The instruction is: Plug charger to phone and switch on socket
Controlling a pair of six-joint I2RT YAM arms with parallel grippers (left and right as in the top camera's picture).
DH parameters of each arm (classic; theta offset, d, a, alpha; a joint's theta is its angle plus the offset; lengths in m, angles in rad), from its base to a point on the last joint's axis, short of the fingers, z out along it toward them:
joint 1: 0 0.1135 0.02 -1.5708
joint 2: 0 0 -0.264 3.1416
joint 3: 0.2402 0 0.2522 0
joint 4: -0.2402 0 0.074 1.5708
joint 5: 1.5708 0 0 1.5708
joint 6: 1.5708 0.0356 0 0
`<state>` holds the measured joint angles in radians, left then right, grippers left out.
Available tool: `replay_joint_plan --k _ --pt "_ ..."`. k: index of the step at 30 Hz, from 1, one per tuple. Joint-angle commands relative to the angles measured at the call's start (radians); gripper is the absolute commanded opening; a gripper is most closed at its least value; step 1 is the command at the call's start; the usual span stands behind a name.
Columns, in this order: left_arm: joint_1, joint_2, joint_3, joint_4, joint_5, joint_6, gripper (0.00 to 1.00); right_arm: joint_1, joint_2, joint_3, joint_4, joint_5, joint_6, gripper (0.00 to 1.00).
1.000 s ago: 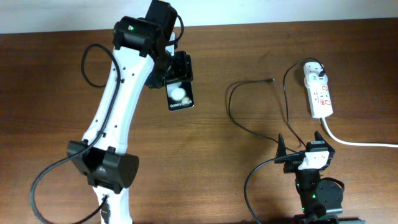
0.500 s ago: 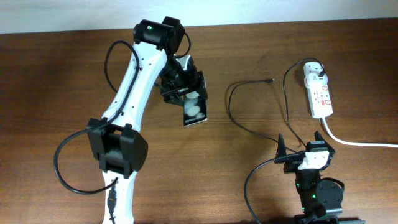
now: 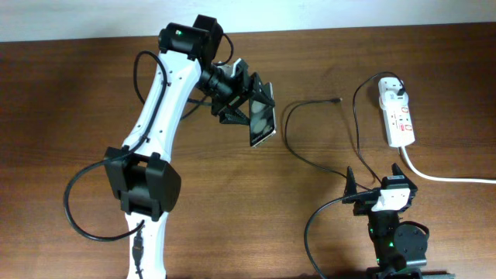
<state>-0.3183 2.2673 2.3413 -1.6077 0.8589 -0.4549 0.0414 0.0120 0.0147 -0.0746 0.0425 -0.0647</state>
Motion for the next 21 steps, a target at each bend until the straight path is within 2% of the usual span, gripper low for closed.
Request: replay_joint_plan --k 1,21 --pt "0.003 -0.001 0.015 0.002 0.063 -0.020 0.50 -0.003 -0.008 -0.009 -0.003 -0.006 -0.006 0.99" --pt "0.003 -0.001 0.014 0.001 0.061 -0.011 0.48 -0.003 -0.008 -0.009 -0.003 -0.011 -0.006 0.99"
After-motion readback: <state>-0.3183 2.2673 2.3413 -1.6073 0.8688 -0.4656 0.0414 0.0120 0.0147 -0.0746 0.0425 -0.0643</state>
